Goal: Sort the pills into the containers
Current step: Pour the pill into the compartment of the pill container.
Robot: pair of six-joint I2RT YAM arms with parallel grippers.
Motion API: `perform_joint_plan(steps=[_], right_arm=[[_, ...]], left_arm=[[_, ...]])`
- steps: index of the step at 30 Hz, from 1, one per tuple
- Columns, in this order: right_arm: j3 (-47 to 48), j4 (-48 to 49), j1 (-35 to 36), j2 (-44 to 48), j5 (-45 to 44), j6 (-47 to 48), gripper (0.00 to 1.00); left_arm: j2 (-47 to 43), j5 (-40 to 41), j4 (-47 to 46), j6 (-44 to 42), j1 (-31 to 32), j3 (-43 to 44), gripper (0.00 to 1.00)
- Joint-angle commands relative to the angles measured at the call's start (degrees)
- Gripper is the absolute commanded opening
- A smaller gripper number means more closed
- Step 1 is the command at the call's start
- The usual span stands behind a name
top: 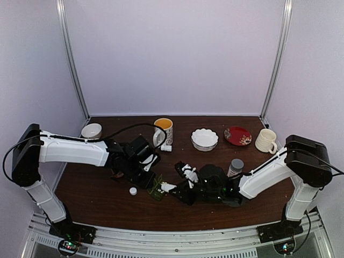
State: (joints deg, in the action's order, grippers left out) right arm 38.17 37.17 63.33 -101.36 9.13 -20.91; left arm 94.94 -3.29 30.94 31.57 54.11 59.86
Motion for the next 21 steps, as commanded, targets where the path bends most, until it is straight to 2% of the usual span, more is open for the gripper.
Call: perform_joint_plan(steps=[1, 2, 5, 8, 11, 14, 17, 19, 21], right_arm=[[0.7, -0.9, -0.2, 2.0, -1.5, 0.8, 0.0], [1.7, -3.2, -0.2, 1.9, -0.9, 1.4, 0.0], [-0.9, 3.0, -0.2, 2.4, -0.4, 0.3, 0.0], [1.9, -3.2, -0.2, 1.8, -0.7, 1.4, 0.0], [-0.8, 2.8, -0.2, 2.2, -0.3, 0.5, 0.0], [1.4, -2.6, -0.2, 2.1, -0.7, 1.6, 0.0], [-0.3, 1.2, -0.2, 2.3, -1.0, 1.1, 0.0], [2.5, -4.5, -0.2, 1.5, -0.9, 1.8, 0.0], [1.7, -2.8, -0.1, 1.8, 0.3, 1.5, 0.0]], left_arm=[[0.5, -0.3, -1.4, -0.5, 0.3, 0.7, 0.02], [0.4, -0.2, -1.5, -0.5, 0.3, 0.7, 0.02], [0.5, -0.2, -1.4, -0.5, 0.3, 0.9, 0.02], [0.5, -0.2, -1.3, -0.5, 0.3, 1.0, 0.02], [0.5, -0.2, -1.3, -0.5, 0.4, 1.1, 0.02], [0.5, -0.3, -1.3, -0.6, 0.4, 1.0, 0.02], [0.6, -0.3, -1.3, -0.6, 0.4, 1.0, 0.02], [0.6, -0.4, -1.3, -0.6, 0.4, 1.0, 0.02], [0.7, -0.4, -1.3, -0.7, 0.4, 1.1, 0.02]])
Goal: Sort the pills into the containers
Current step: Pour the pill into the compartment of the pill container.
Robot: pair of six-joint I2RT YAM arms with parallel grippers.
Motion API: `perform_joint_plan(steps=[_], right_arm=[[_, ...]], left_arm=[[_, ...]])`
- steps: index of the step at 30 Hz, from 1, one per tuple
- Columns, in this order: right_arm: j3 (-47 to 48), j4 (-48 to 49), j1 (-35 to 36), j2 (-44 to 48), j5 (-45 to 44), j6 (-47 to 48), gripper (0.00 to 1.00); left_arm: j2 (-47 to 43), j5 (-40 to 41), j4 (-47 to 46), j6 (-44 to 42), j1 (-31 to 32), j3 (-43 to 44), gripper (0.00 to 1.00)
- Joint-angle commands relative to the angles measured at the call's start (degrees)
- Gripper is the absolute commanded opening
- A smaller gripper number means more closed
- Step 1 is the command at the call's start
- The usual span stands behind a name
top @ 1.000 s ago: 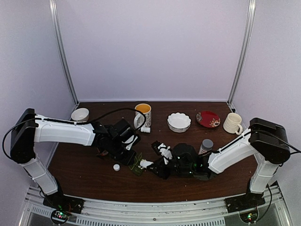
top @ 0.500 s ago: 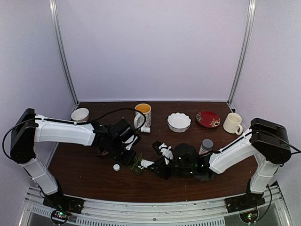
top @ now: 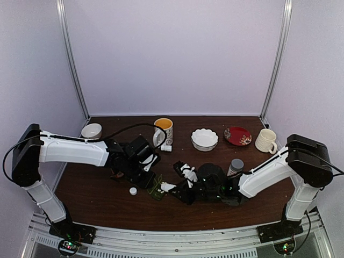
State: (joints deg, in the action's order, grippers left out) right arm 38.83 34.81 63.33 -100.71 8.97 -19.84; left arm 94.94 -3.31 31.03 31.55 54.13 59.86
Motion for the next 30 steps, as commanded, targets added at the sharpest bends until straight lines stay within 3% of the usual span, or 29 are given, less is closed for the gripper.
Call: perform_joint_plan(steps=[1, 2, 5, 8, 11, 14, 17, 20, 24, 26, 30], right_arm=[[-0.7, 3.3, -0.2, 1.4, 0.5, -0.4, 0.0], [-1.4, 5.2, -0.2, 1.5, 0.0, -0.7, 0.0], [2.0, -1.8, -0.2, 0.8, 0.2, 0.5, 0.0], [-1.0, 4.9, -0.2, 1.3, 0.7, -0.9, 0.0], [2.4, -2.2, -0.2, 0.5, 0.7, 0.4, 0.0], [-0.5, 4.7, -0.2, 1.1, 1.2, -1.1, 0.0], [3.1, -3.5, -0.2, 0.4, 0.2, 0.4, 0.0], [-0.7, 4.6, -0.2, 1.1, 0.7, -1.3, 0.0], [1.9, -1.5, -0.3, 0.7, 1.0, -0.4, 0.0], [-1.3, 5.8, -0.3, 1.3, 1.2, -2.1, 0.0], [2.4, -1.3, -0.3, 0.7, 1.3, -0.7, 0.0]], left_arm=[[0.6, -0.4, -1.4, -0.7, 0.3, 1.1, 0.02], [0.6, -0.4, -1.4, -0.7, 0.4, 1.2, 0.02], [0.7, -0.3, -1.3, -0.7, 0.3, 1.2, 0.02], [0.7, -0.5, -1.3, -0.8, 0.4, 1.3, 0.02], [0.6, -0.4, -1.2, -0.8, 0.4, 1.2, 0.03], [0.6, -0.4, -1.2, -0.8, 0.4, 1.3, 0.03], [0.6, -0.4, -1.3, -0.8, 0.3, 1.3, 0.03], [0.6, -0.5, -1.2, -0.8, 0.4, 1.3, 0.03], [0.7, -0.5, -1.2, -0.7, 0.3, 1.2, 0.02], [0.5, -0.6, -1.2, -0.7, 0.4, 1.3, 0.02], [0.6, -0.6, -1.2, -0.6, 0.4, 1.3, 0.03]])
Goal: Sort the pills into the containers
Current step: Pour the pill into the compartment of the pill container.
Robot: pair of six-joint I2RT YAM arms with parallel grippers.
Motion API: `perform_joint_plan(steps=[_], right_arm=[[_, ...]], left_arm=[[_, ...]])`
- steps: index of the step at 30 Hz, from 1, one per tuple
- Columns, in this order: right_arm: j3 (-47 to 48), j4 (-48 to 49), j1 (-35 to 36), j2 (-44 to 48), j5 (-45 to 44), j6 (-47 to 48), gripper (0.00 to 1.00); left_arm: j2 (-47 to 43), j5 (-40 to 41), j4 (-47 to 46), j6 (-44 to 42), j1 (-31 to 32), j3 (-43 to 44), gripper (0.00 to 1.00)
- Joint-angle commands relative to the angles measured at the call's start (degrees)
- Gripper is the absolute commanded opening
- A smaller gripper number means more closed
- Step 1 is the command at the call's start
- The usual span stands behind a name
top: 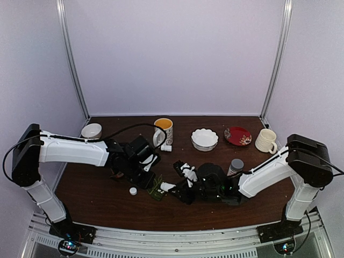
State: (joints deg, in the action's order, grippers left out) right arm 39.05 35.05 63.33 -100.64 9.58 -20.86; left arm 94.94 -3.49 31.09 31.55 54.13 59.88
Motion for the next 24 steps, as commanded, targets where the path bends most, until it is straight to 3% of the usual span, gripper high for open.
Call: perform_joint_plan(steps=[1, 3, 6, 9, 12, 15, 18, 21, 24], right_arm=[[0.6, 2.6, -0.3, 1.0, 0.9, -0.3, 0.0], [-1.3, 5.3, -0.4, 1.2, 0.3, -1.5, 0.0], [2.8, -3.0, -0.3, 0.4, 0.3, 0.1, 0.0], [-0.6, 4.7, -0.4, 1.1, 0.3, -1.6, 0.0], [3.0, -3.2, -0.4, 0.3, 0.7, 0.1, 0.0], [-0.5, 4.8, -0.4, 0.9, 0.8, -1.6, 0.0], [3.3, -4.0, -0.4, 0.3, 0.4, 0.2, 0.0], [-0.3, 3.7, -0.3, 1.1, 0.8, -1.5, 0.0], [3.5, -4.9, -0.4, 0.2, 0.0, 0.4, 0.0]], left_arm=[[0.6, -0.4, -1.3, -0.6, 0.4, 1.3, 0.03], [0.5, -0.4, -1.3, -0.6, 0.4, 1.2, 0.03], [0.6, -0.4, -1.4, -0.5, 0.5, 1.1, 0.03], [0.5, -0.4, -1.3, -0.5, 0.4, 1.1, 0.03], [0.4, -0.3, -1.3, -0.4, 0.4, 1.0, 0.04], [0.5, -0.4, -1.3, -0.4, 0.4, 1.1, 0.05], [0.5, -0.2, -1.3, -0.3, 0.4, 1.0, 0.06], [0.5, -0.3, -1.3, -0.3, 0.5, 1.0, 0.06], [0.5, -0.2, -1.3, -0.3, 0.4, 1.0, 0.07]])
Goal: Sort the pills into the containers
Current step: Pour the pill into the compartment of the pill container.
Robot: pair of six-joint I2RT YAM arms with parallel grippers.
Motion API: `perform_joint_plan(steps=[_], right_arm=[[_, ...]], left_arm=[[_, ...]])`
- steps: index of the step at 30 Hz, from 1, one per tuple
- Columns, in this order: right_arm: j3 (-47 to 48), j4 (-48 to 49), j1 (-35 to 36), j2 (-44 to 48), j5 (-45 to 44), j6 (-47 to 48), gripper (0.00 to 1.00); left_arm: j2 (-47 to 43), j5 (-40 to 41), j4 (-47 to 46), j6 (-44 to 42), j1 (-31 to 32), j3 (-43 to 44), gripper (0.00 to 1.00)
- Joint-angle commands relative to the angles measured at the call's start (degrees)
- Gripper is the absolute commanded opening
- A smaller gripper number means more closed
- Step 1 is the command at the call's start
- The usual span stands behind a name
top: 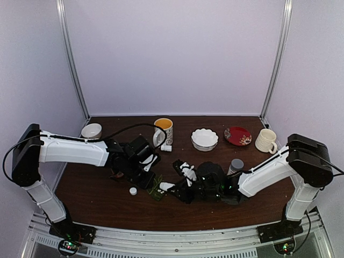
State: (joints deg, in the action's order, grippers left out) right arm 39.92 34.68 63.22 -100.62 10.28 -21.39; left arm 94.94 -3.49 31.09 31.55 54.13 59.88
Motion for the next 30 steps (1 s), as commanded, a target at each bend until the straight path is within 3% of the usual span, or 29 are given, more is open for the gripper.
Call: perform_joint_plan(steps=[1, 3, 5, 8, 17, 20, 24, 27, 30], right_arm=[[2.6, -3.9, -0.3, 0.3, 0.2, 1.1, 0.0], [-0.8, 3.0, -0.3, 0.7, 0.4, -0.7, 0.0], [2.9, -4.8, -0.3, -0.3, 0.4, 0.9, 0.0], [-0.9, 3.3, -0.4, 0.7, 1.2, -1.2, 0.0], [0.6, 1.3, -0.5, 0.4, 1.1, -0.3, 0.0], [2.8, -4.1, -0.4, -0.1, 0.4, 1.4, 0.0], [0.7, 0.4, -0.5, 0.5, 0.8, 0.4, 0.0], [2.9, -3.8, -0.5, -0.5, 2.7, 1.0, 0.0], [-0.6, 3.9, -0.6, 0.4, 2.0, -1.2, 0.0]], left_arm=[[0.5, -0.3, -1.3, -0.3, 0.5, 1.1, 0.08], [0.5, -0.4, -1.3, -0.3, 0.5, 1.1, 0.1], [0.6, -0.4, -1.4, -0.1, 0.5, 1.1, 0.12], [0.6, -0.5, -1.3, -0.1, 0.5, 1.2, 0.13], [0.1, -0.3, -1.3, 0.0, 0.5, 1.3, 0.14], [-0.3, 0.2, -1.3, 0.0, 0.5, 1.1, 0.14], [-0.7, 0.5, -1.2, 0.1, 0.5, 1.1, 0.15], [-0.5, 0.6, -1.3, 0.2, 0.5, 1.2, 0.15], [-0.4, 0.5, -1.3, 0.2, 0.5, 1.2, 0.15]])
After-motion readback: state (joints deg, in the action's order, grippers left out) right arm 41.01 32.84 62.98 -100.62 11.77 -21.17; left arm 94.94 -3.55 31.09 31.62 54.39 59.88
